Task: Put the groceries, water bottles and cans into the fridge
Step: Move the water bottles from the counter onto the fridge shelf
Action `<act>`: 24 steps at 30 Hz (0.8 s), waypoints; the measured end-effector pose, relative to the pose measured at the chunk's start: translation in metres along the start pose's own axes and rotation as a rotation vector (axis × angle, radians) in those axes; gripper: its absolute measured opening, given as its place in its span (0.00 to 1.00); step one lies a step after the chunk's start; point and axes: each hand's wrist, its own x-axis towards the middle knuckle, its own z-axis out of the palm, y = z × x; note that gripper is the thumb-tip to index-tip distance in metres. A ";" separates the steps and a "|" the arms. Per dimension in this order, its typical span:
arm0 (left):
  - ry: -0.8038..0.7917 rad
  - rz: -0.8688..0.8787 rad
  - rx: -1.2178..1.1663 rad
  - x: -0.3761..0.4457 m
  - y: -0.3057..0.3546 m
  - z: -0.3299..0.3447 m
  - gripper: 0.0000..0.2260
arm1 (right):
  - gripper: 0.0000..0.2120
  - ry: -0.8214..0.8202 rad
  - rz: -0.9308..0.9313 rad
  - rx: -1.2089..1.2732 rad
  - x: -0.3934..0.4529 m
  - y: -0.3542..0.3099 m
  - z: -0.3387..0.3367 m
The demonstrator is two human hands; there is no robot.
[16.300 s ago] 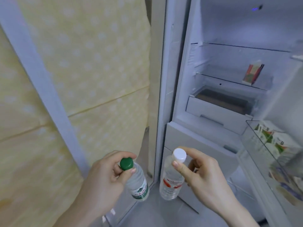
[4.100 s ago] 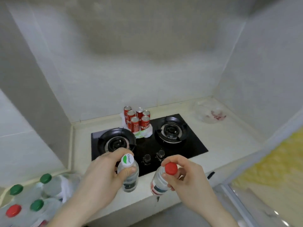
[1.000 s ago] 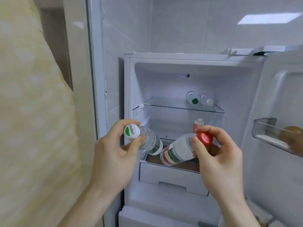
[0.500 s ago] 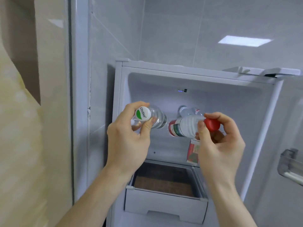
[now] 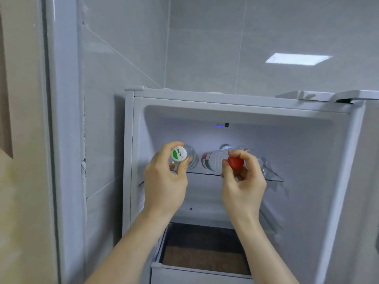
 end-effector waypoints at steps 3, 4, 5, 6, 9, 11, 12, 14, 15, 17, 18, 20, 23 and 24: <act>-0.034 -0.015 0.024 0.006 -0.014 0.016 0.12 | 0.12 -0.045 -0.010 -0.042 0.008 0.020 0.006; -0.051 -0.017 0.032 0.009 -0.018 0.022 0.12 | 0.13 -0.069 -0.007 -0.061 0.011 0.027 0.008; -0.069 -0.021 0.042 0.012 -0.023 0.028 0.12 | 0.13 -0.095 0.001 -0.086 0.015 0.035 0.010; -0.085 -0.030 0.058 0.016 -0.028 0.034 0.12 | 0.14 -0.117 0.011 -0.113 0.019 0.043 0.013; -0.116 -0.057 0.105 0.026 -0.039 0.052 0.12 | 0.13 -0.155 0.046 -0.200 0.029 0.064 0.019; -0.126 -0.068 0.111 0.031 -0.045 0.062 0.12 | 0.13 -0.170 0.078 -0.253 0.036 0.075 0.021; -0.131 -0.077 0.115 0.034 -0.047 0.066 0.11 | 0.13 -0.182 0.094 -0.278 0.040 0.081 0.022; -0.145 -0.095 0.136 0.039 -0.051 0.074 0.10 | 0.13 -0.222 0.113 -0.333 0.048 0.089 0.023; -0.152 -0.099 0.151 0.041 -0.053 0.078 0.10 | 0.13 -0.245 0.117 -0.362 0.052 0.093 0.024; -0.167 -0.104 0.187 0.045 -0.056 0.084 0.10 | 0.13 -0.293 0.131 -0.403 0.059 0.099 0.025; -0.179 -0.113 0.206 0.048 -0.057 0.087 0.10 | 0.13 -0.318 0.141 -0.414 0.062 0.102 0.026; -0.211 -0.148 0.236 0.052 -0.060 0.092 0.11 | 0.13 -0.363 0.157 -0.440 0.067 0.108 0.027; -0.241 -0.201 0.278 0.057 -0.065 0.101 0.11 | 0.14 -0.417 0.167 -0.458 0.069 0.119 0.028; -0.244 -0.213 0.289 0.059 -0.067 0.104 0.11 | 0.13 -0.436 0.166 -0.468 0.070 0.121 0.028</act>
